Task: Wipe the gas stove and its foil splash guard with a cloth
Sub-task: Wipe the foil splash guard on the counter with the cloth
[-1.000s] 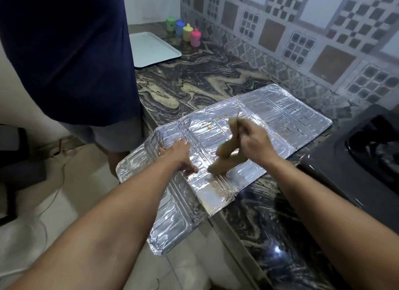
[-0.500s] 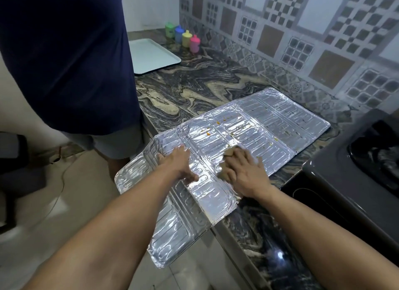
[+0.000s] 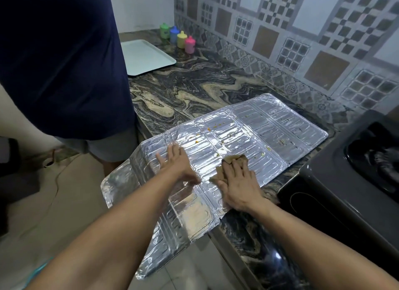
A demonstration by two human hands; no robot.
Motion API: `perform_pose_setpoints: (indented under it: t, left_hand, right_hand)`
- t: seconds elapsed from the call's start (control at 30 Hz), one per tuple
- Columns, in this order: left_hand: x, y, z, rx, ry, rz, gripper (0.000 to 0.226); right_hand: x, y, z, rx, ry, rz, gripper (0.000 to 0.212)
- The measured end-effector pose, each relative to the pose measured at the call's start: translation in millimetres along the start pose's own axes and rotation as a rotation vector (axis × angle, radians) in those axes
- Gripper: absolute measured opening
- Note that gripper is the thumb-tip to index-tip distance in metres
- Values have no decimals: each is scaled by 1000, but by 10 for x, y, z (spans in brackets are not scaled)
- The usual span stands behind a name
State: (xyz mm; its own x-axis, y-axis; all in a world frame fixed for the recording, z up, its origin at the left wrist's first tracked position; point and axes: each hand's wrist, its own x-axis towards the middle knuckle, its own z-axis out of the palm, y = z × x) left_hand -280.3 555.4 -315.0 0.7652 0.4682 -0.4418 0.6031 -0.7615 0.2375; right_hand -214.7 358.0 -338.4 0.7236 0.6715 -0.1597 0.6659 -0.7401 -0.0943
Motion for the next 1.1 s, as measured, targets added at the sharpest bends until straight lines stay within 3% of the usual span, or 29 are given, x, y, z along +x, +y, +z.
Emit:
perform_pose_setpoints:
  t: [0.13,0.33,0.4,0.47,0.53,0.63,0.7,0.8,1.0,1.1]
  left_hand:
    - [-12,0,-86,13,-74,-36,136]
    - [19,-52,-67,11,-57,-12,140]
    - [22,-89,-45,-6,-40,9,141]
    - [21,-114,-28,-7,-18,19,142]
    - [39,-126,-18,-7,-8,19,142]
    - [24,-123,-7,-9,-10,21,143]
    - [18,-133,8,-37,-15,14,145]
    - [19,-158,4,-52,-14,4,147]
    - [50,-193,29,-49,-7,1,147]
    - [69,-207,33,-59,-9,2,148]
  right_hand:
    - [113,91,60,29,85,62,53]
    - [651,402,-136,149,117,598,55]
    - [728,460,-146,180,119,665,48]
    - [710,387,-110,178,171,565,40]
    - [596,200,-10,174,240,301,35]
    - [357,-166,94,135,188,-60,46]
    - [368,-212,112,79,177,-155,49]
    - [583,2,31,74,221,-96,43]
    - [1131,476,-123,155,170,397,48]
    - [1129,241,-91,163,216,244,52]
